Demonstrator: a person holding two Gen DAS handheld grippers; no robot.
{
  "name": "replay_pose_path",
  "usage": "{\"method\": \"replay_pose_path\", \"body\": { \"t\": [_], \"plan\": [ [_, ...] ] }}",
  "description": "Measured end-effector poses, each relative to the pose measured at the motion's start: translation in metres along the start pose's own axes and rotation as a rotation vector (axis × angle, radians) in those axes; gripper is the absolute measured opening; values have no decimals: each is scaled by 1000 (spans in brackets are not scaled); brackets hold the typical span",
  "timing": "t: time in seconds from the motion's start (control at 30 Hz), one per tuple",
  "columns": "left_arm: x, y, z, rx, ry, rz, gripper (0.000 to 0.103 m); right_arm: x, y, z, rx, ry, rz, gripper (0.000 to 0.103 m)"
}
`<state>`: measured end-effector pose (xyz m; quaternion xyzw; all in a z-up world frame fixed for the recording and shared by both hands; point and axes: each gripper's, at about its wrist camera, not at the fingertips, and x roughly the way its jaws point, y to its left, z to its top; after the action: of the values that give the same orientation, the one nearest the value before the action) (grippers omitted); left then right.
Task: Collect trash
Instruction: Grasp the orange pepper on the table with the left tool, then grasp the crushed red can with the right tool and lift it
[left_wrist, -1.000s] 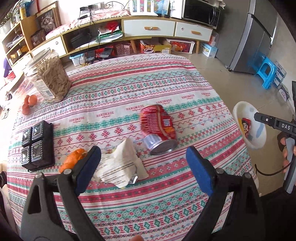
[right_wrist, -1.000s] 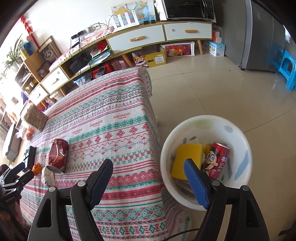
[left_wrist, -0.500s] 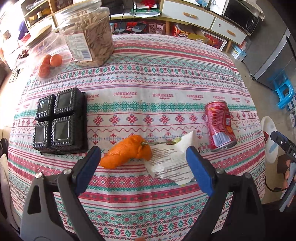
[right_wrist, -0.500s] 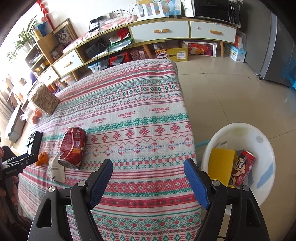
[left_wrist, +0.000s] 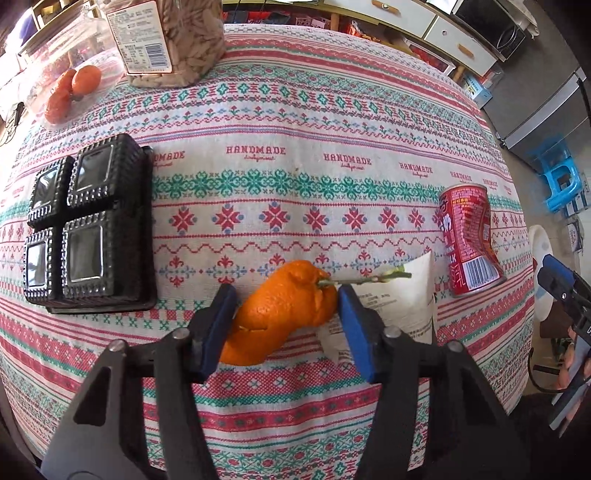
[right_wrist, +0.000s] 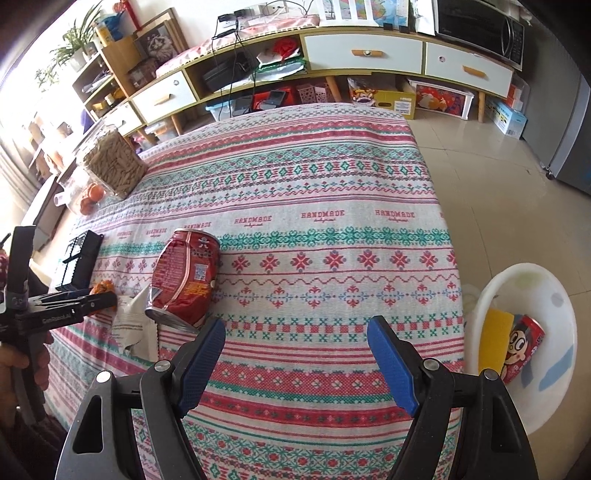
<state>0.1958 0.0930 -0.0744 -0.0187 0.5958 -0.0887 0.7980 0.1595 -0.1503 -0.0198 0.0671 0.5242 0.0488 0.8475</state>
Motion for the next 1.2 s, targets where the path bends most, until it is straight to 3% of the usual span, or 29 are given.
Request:
{"method": "replay_pose_path", "body": {
  "t": [0.13,0.23,0.6,1.2],
  "plan": [
    [-4,2,-1,-4,-2,-20,37,6,16,2,-13,5,26,81],
    [-10,8,-6,-15,-10,-30,33,12,28,4,-28,14,45,81],
    [-46,25,-22,-42,-108,-34,32,35,63,13,-31,45,107,81],
    [-46,18,-33,-22,-112,-15,32,78,91,15,-42,91,90,79]
  ]
}}
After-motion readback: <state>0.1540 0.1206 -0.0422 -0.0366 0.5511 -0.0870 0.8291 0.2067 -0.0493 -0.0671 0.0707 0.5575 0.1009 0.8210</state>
